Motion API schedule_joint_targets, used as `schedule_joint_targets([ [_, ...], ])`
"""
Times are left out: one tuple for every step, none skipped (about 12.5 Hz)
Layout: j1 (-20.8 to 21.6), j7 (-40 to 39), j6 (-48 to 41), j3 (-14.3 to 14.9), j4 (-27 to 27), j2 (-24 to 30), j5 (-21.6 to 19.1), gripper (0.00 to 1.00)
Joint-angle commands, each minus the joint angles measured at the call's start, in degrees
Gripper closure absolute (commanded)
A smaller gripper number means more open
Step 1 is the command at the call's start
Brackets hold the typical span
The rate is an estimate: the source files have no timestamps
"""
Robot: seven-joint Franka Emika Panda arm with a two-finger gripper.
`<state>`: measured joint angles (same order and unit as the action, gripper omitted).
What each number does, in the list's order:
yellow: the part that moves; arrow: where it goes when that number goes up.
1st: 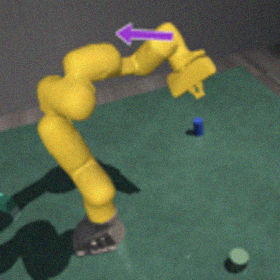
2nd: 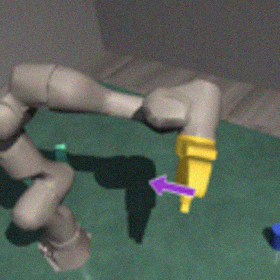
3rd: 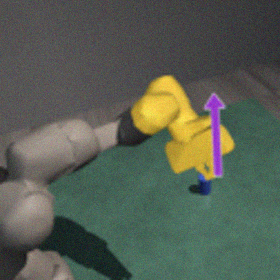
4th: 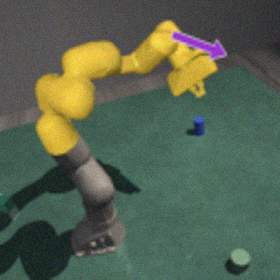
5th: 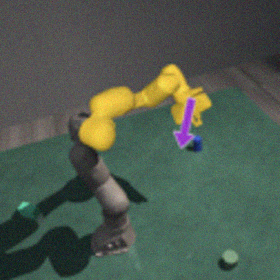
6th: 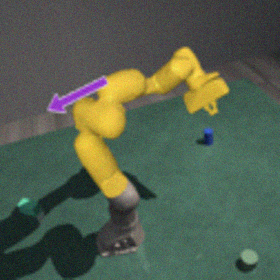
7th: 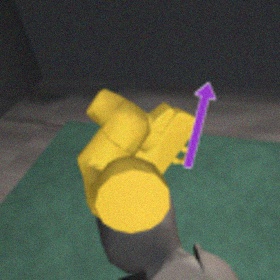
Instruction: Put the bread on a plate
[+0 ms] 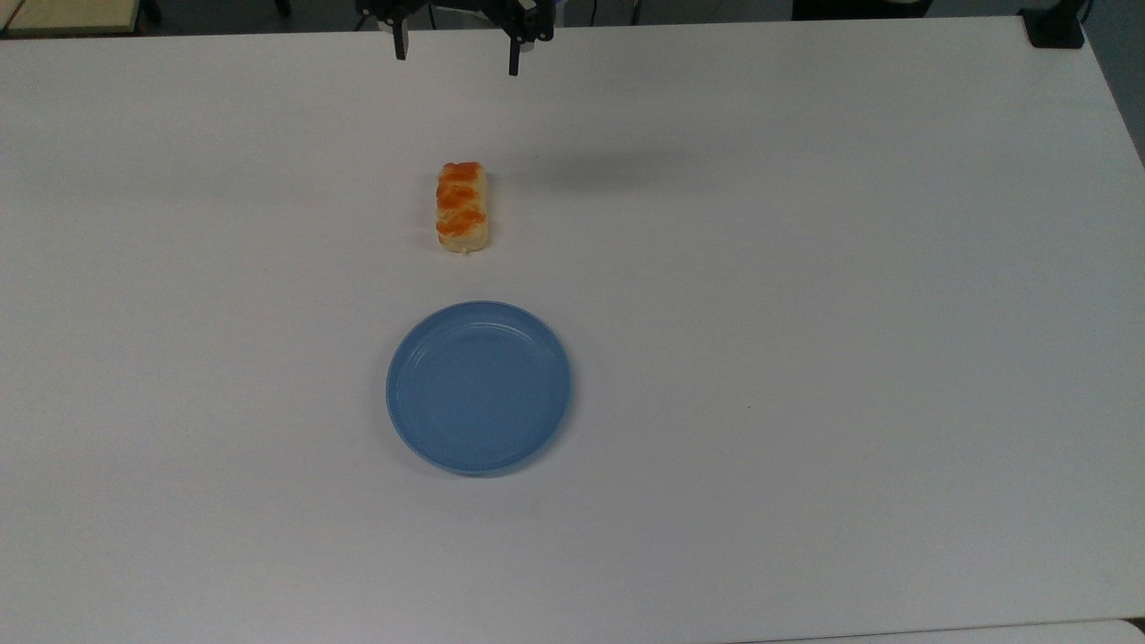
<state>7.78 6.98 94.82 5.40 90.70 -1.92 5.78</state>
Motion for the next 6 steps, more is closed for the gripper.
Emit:
schedule_joint_targets([
  [0.7,-1.2,-8.8,1.0,-4.4,0.7,-0.3,0.00],
  [0.5,-1.2,-8.9,0.8,-4.4,0.7,-0.3,0.00],
  [0.4,-1.2,-8.9,0.5,-4.4,0.8,-0.3,0.00],
  [0.4,-1.2,-8.8,0.5,-4.4,0.8,-0.3,0.00],
  [0.3,-1.3,-8.6,0.5,-4.2,0.9,-0.4,0.00],
  [0.3,-1.3,-8.4,0.4,-4.1,1.0,-0.4,0.00],
])
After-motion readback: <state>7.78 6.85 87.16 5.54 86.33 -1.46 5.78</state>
